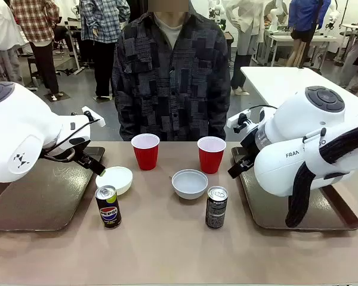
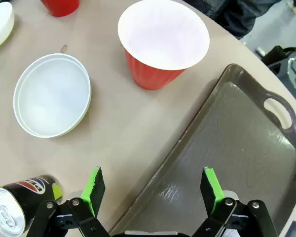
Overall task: Prepare tableware on both trays.
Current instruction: Pick up a Picnic Bowl from the table and place it on a Handle tray.
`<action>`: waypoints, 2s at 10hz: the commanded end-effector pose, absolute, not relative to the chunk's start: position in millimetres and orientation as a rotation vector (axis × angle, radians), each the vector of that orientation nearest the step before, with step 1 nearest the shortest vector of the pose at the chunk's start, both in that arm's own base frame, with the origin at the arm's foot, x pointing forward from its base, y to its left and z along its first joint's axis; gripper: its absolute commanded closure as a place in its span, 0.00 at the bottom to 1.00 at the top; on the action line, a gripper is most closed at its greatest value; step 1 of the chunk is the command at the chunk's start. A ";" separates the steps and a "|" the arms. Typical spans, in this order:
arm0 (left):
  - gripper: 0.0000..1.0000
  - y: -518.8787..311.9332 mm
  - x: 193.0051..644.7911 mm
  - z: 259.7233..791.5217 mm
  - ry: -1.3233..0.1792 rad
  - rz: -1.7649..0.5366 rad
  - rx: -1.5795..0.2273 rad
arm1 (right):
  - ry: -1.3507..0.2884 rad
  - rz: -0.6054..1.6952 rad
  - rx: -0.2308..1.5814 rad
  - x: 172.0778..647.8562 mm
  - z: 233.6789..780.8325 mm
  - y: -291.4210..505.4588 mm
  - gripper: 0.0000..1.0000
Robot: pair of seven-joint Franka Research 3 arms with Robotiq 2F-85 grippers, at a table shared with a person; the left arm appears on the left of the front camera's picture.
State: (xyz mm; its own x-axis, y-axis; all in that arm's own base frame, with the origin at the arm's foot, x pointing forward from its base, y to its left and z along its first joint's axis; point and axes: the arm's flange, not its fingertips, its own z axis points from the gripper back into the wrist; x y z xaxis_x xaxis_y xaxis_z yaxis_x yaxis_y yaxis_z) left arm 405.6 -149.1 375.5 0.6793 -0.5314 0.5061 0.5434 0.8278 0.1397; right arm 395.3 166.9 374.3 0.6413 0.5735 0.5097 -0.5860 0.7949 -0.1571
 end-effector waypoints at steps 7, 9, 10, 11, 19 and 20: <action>0.00 -149.1 405.6 375.6 -0.561 -0.604 -0.023 | -0.573 0.661 0.023 395.3 374.3 166.9 0.00; 0.00 -149.1 405.6 375.6 -0.561 -0.604 -0.023 | -0.573 0.661 0.023 395.3 374.3 166.9 0.00; 0.00 -149.1 405.6 375.6 -0.561 -0.604 -0.023 | -0.573 0.661 0.023 395.3 374.3 166.9 0.00; 0.00 -149.1 405.6 375.6 -0.561 -0.604 -0.023 | -0.573 0.661 0.023 395.3 374.3 166.9 0.00; 0.00 -110.4 279.2 478.0 -0.340 -0.689 -0.067 | -0.457 0.624 -0.063 230.4 461.8 156.0 0.00; 0.00 -104.4 266.4 478.8 -0.317 -0.698 -0.095 | -0.425 0.609 -0.074 213.0 456.4 153.4 0.00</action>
